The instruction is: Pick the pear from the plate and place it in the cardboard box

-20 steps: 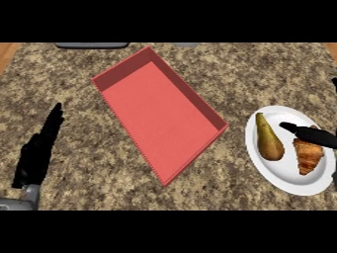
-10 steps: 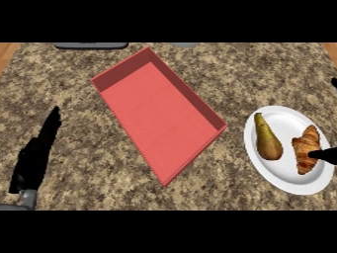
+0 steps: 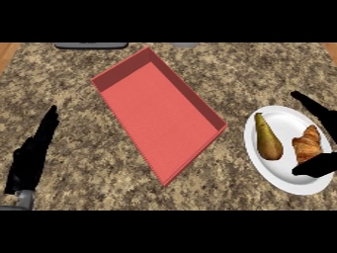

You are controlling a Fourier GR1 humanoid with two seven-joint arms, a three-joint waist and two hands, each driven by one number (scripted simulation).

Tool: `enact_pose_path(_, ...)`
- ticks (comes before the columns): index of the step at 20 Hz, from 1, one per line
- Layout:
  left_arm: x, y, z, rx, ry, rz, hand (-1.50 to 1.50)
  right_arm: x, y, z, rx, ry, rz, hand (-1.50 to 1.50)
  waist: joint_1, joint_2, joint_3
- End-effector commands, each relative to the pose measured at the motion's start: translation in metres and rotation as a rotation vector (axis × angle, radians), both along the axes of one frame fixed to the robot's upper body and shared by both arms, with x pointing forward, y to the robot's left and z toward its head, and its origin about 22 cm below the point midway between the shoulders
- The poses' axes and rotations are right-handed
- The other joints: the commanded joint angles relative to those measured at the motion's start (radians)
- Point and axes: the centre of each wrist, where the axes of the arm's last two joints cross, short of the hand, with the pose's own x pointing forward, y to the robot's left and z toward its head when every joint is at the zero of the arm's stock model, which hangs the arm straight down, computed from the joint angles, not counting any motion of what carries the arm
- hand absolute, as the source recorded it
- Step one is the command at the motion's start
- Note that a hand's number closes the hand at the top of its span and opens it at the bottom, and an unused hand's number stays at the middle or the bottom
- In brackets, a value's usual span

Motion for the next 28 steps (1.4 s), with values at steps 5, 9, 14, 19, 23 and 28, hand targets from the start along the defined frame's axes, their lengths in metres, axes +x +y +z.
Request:
enact_pose_path(5, -0.009, -0.001, -0.001, 0.011, -0.001, 0.015, 0.00, -0.009, 0.020, -0.022, -0.050, 0.057, -0.063, -1.50, 0.000, 0.001, 0.001)
enact_pose_path(9, -0.018, -0.005, -0.004, -0.001, -0.013, 0.009, 0.00, -0.002, 0.024, -0.027, -0.090, 0.064, -0.079, -1.50, 0.002, 0.001, 0.001)
enact_pose_path(14, -0.008, -0.007, 0.002, 0.010, 0.008, 0.006, 0.00, 0.025, 0.027, -0.031, -0.066, 0.079, -0.108, -1.50, 0.005, 0.002, 0.001)
enact_pose_path(19, -0.017, -0.003, -0.014, 0.015, 0.010, -0.013, 0.00, -0.005, 0.006, -0.049, -0.067, 0.088, -0.089, -1.50, 0.000, 0.001, 0.001)
enact_pose_path(23, 0.000, 0.005, 0.003, -0.010, -0.014, 0.010, 0.00, 0.001, 0.041, -0.063, -0.087, 0.084, -0.099, -1.50, 0.000, 0.002, 0.001)
enact_pose_path(28, -0.004, -0.016, -0.012, -0.003, 0.021, -0.012, 0.00, 0.005, 0.033, -0.060, -0.061, 0.076, -0.105, -1.50, -0.001, 0.002, 0.001)
